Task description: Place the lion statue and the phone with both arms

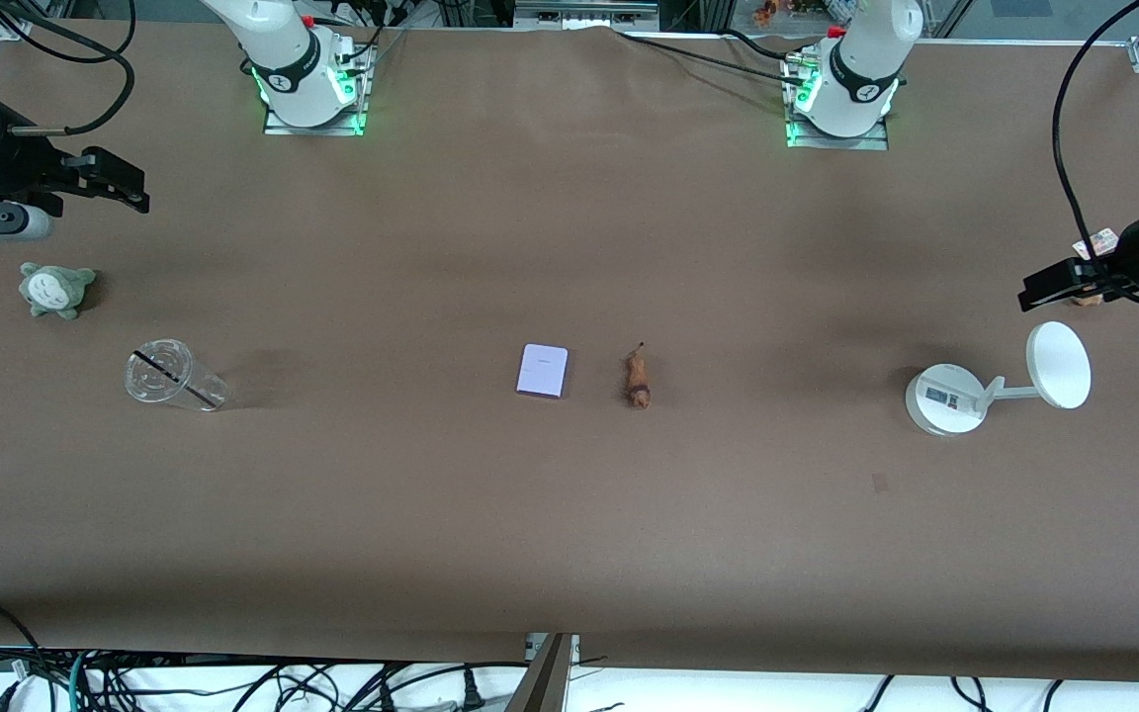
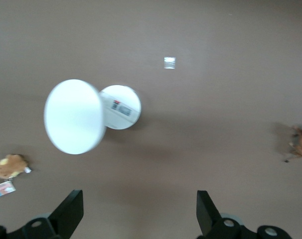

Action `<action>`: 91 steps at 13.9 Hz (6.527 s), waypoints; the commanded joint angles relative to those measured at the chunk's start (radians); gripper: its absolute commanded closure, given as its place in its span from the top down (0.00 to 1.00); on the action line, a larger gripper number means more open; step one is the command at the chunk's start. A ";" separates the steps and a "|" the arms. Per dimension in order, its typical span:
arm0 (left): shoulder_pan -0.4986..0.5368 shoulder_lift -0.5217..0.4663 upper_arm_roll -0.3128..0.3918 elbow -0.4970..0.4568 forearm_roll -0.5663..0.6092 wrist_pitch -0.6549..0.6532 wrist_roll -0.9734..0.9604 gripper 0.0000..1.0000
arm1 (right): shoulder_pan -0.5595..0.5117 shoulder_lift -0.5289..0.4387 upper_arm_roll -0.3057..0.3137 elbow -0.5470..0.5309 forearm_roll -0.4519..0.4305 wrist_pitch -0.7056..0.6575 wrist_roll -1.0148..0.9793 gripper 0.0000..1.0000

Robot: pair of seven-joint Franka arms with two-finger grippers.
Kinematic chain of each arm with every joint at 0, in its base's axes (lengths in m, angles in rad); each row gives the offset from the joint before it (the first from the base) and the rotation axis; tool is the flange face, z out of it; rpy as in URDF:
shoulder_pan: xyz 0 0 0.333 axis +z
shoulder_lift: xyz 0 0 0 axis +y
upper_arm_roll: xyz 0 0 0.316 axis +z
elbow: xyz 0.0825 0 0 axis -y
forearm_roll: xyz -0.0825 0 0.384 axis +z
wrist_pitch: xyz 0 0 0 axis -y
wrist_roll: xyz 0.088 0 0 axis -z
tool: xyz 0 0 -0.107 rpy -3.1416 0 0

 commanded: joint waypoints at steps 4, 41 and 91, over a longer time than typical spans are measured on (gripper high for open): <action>-0.114 0.129 -0.002 0.051 -0.088 0.006 -0.107 1.00 | 0.007 0.062 0.010 0.028 0.012 -0.017 -0.011 1.00; -0.618 0.566 -0.009 -0.050 0.159 0.711 -0.716 0.00 | 0.288 0.208 0.004 0.089 0.012 0.145 0.325 1.00; -0.147 0.162 -0.039 -0.115 0.095 0.250 -0.236 1.00 | 0.657 0.908 0.001 0.250 -0.003 0.859 0.799 1.00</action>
